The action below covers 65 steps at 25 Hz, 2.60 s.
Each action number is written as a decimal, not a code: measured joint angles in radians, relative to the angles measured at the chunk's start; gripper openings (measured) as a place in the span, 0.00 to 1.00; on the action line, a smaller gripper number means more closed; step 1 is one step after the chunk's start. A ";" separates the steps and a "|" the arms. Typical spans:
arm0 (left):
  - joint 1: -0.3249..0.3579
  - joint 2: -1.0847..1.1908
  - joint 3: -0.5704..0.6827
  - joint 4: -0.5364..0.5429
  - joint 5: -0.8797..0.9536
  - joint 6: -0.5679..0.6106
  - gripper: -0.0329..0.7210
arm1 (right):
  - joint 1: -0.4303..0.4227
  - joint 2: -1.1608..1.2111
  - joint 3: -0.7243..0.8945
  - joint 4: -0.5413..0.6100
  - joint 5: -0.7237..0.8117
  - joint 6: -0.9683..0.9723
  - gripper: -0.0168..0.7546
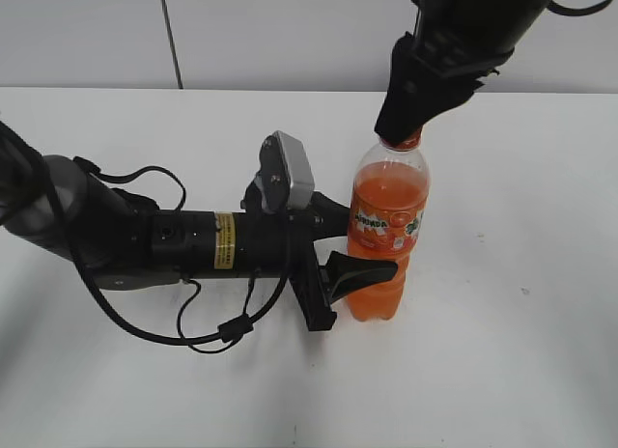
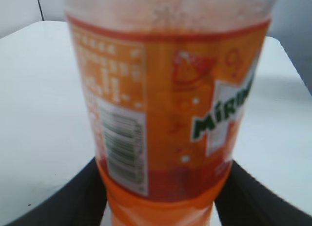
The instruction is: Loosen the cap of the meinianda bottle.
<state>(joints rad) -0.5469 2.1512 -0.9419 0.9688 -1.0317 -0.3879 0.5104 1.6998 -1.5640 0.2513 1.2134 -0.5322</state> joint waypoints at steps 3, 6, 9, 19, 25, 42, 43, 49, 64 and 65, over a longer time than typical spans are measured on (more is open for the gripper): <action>0.000 0.000 0.000 0.002 -0.001 0.001 0.58 | 0.000 0.000 0.000 0.003 0.003 -0.556 0.38; 0.000 0.000 0.000 0.003 -0.001 0.003 0.58 | 0.000 0.000 0.000 0.006 0.009 -0.888 0.38; 0.000 0.000 0.000 0.004 -0.001 0.004 0.58 | 0.000 0.000 0.000 0.007 0.011 -0.963 0.38; 0.000 0.000 0.000 0.006 -0.002 0.001 0.58 | 0.000 -0.061 -0.001 0.027 0.009 -0.895 0.77; 0.006 0.000 0.000 0.019 -0.006 0.000 0.58 | 0.000 -0.110 -0.008 0.031 0.009 -0.534 0.71; 0.006 0.000 0.000 0.015 -0.006 -0.001 0.58 | 0.000 -0.047 -0.008 -0.030 0.007 0.416 0.62; 0.006 0.000 0.000 0.014 -0.006 -0.001 0.58 | 0.000 -0.042 -0.008 -0.030 0.007 0.417 0.62; 0.006 0.000 0.000 0.013 -0.006 -0.001 0.58 | 0.000 -0.018 -0.008 -0.022 0.007 0.417 0.57; 0.006 0.000 0.000 0.012 -0.006 -0.004 0.58 | 0.000 -0.006 -0.012 -0.009 0.006 -0.569 0.37; 0.006 0.000 0.000 0.012 -0.006 -0.004 0.58 | 0.000 -0.006 -0.013 -0.011 0.007 -0.681 0.37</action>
<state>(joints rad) -0.5413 2.1512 -0.9419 0.9804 -1.0372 -0.3915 0.5104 1.6936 -1.5765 0.2406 1.2207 -1.2130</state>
